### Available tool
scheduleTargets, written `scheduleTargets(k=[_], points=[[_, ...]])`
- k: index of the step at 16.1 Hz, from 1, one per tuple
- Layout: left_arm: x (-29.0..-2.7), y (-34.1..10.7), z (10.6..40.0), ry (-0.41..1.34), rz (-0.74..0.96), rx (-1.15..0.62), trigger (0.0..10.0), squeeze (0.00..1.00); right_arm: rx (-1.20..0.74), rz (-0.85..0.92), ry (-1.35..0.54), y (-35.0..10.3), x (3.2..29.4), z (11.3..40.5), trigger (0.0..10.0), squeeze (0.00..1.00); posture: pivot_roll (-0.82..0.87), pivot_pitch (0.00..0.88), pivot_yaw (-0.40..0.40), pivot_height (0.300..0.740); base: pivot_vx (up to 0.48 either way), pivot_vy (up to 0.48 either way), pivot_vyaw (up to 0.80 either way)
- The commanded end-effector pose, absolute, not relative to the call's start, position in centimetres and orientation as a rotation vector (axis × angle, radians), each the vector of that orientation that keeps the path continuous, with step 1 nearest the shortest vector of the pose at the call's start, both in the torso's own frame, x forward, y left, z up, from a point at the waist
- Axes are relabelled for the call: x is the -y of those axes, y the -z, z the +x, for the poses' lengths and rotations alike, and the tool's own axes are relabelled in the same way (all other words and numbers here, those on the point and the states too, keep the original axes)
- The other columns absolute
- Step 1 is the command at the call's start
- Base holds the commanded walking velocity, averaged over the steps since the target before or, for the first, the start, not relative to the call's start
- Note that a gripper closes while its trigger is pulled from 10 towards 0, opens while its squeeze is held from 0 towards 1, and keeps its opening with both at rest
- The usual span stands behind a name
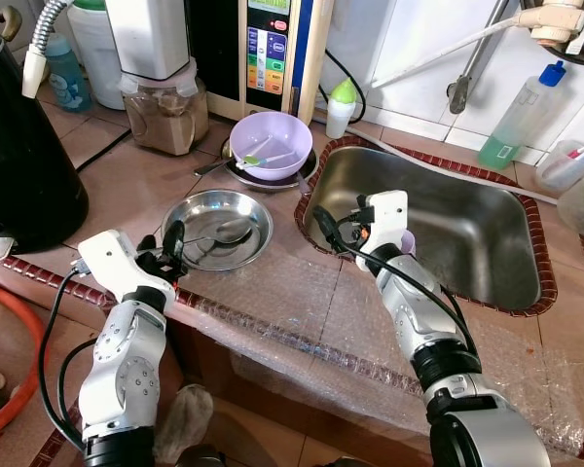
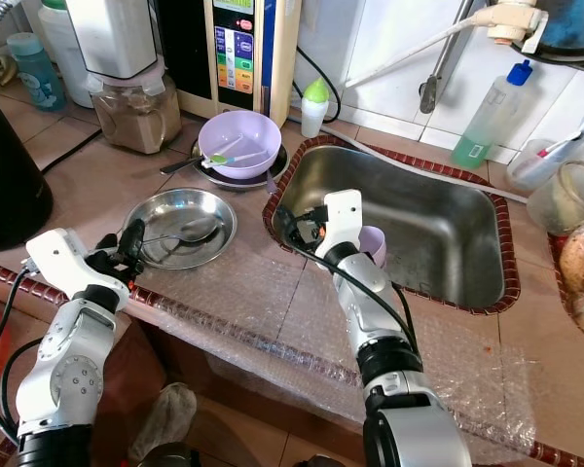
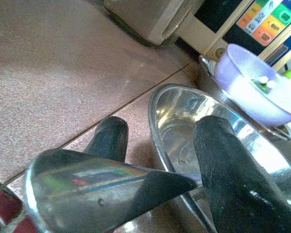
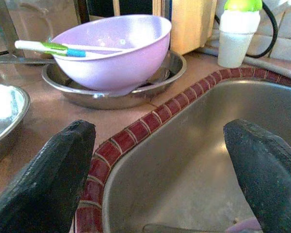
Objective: Kitchen organization
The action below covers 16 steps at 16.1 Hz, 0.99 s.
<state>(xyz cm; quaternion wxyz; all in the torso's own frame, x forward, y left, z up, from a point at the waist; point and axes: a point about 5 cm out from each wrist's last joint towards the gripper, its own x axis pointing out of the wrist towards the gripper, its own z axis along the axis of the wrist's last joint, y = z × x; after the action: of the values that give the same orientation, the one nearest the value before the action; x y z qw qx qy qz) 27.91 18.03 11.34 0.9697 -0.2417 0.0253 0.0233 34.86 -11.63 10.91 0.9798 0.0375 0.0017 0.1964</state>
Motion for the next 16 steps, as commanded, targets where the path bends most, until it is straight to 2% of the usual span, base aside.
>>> scheduleTargets(k=[1, 9, 16], points=[[-17.6, -11.6, 28.2, -0.011, -0.483, -0.074, 0.0, 0.00, 0.000, 0.076, -0.386, -11.0, 11.7, 34.8, 10.0, 0.00, 0.12, 0.008, -0.020, 0.740, 0.000, 0.000, 0.00], [-18.4, -14.2, 28.8, -0.038, -0.468, -0.017, 0.0, 0.00, 0.001, 0.090, -0.368, -10.8, 11.7, 34.7, 10.0, 0.00, 0.12, 0.007, -0.008, 0.740, 0.000, 0.000, 0.00], [-17.0, -19.9, 30.6, 0.135, -0.381, 0.129, 0.0, 0.00, 0.033, 0.095, -0.364, -11.8, 11.6, 35.2, 10.0, 0.00, 0.12, 0.004, -0.014, 0.740, 0.000, 0.000, 0.00]])
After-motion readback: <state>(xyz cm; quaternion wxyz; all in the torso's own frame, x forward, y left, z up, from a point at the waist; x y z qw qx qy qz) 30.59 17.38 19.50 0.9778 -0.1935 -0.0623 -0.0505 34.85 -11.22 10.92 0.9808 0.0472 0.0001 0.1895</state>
